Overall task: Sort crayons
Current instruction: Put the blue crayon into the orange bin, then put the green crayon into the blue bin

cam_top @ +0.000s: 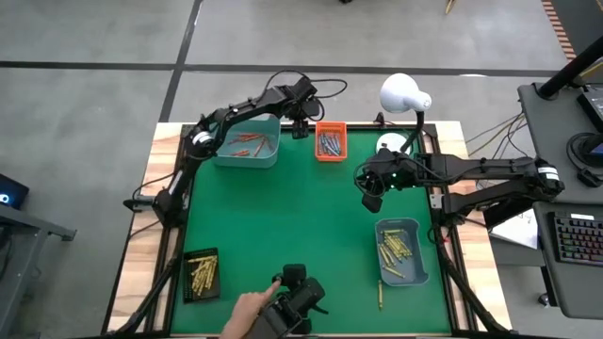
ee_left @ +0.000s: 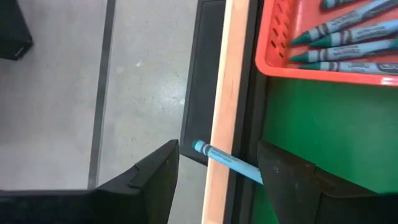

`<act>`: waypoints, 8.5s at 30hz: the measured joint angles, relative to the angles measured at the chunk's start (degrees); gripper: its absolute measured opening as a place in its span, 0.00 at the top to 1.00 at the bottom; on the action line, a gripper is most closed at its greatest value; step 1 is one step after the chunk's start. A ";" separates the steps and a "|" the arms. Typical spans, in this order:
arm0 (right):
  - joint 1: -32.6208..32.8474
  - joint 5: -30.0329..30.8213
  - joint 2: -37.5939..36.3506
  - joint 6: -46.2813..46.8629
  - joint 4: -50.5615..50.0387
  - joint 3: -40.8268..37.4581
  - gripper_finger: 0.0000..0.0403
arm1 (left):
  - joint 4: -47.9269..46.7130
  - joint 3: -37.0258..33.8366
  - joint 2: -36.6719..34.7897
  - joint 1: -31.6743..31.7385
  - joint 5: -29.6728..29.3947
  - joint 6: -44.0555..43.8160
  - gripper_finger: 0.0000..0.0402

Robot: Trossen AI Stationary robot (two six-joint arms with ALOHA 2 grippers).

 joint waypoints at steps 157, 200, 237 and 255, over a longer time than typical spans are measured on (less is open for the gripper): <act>17.62 0.73 8.48 37.07 4.23 -0.85 0.83 | 11.33 -23.97 -31.79 -22.79 9.92 -32.05 0.76; 59.91 -6.87 46.36 110.55 -24.63 32.48 0.76 | 36.68 -59.88 -62.82 -63.17 -15.52 -44.22 0.76; 56.11 -5.32 53.88 104.70 -21.58 29.12 0.75 | 36.77 -59.86 -62.77 -63.10 -18.68 -42.29 0.76; 56.11 -4.62 50.21 100.67 -21.43 29.04 0.97 | 36.92 -59.86 -62.77 -63.10 -18.69 -42.29 0.76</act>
